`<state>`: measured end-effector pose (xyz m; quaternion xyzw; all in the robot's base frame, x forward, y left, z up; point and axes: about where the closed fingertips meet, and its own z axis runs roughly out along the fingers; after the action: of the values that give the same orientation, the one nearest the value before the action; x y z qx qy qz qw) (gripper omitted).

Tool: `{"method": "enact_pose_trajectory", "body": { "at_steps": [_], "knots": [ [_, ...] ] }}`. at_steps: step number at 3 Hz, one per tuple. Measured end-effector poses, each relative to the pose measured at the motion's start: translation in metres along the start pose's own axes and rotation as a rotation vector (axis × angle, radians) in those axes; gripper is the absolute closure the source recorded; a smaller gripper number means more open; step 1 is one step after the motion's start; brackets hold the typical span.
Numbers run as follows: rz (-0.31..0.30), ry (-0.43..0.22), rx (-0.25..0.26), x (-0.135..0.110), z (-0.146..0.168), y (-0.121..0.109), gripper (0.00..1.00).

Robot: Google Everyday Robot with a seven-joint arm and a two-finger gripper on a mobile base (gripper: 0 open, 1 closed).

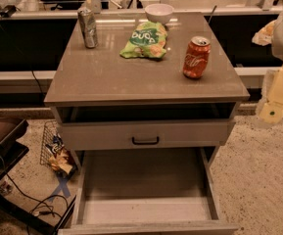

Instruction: Place redbull can into middle drawer

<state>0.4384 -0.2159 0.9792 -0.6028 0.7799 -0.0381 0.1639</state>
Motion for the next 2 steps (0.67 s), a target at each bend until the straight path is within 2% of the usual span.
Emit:
{"method": "enact_pose_trajectory", "body": {
  "at_steps": [1, 2],
  "knots": [
    [0.0, 0.0, 0.0, 0.0, 0.0, 0.0, 0.0],
    [-0.044, -0.072, 0.046, -0.03, -0.004, -0.007, 0.0]
  ]
}}
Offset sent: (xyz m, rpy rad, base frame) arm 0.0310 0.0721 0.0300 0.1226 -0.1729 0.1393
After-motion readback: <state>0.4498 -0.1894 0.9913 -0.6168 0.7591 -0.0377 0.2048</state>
